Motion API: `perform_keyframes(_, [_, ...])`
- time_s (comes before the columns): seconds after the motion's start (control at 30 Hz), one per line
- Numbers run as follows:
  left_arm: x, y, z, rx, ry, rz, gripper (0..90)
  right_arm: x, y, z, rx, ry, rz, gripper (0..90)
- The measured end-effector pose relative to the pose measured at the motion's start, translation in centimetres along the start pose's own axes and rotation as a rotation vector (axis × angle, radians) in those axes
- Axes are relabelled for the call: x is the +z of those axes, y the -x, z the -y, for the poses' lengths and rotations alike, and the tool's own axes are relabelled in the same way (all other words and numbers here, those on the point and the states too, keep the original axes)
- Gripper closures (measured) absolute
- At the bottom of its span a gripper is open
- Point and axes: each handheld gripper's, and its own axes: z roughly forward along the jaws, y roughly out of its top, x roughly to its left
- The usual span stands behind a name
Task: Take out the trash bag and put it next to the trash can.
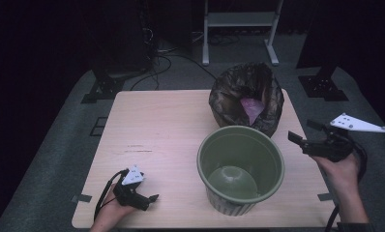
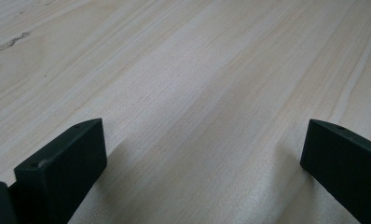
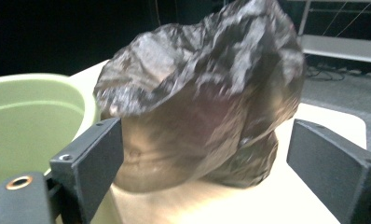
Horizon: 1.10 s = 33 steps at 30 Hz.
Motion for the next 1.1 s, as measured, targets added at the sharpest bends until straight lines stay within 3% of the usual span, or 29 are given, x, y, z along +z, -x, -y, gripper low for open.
perform_keyframes(0.17, [0.0,0.0,0.0,0.001,-0.002,0.002,0.0,0.0,-0.4,1.8,-0.004,-0.035,-0.007,9.6])
perform_keyframes(0.43, [0.0,0.0,0.0,0.001,-0.002,0.002,0.0,0.1,-0.6,4.9,0.029,-0.088,-0.018,9.6])
perform_keyframes(0.67, [0.0,0.1,0.0,-0.001,0.001,0.003,0.0,0.4,-0.7,7.4,0.035,-0.164,-0.009,9.6])
perform_keyframes(1.1, [0.0,0.1,0.0,0.002,0.001,0.005,0.0,2.7,-1.1,10.8,-0.011,-0.319,0.024,9.6])
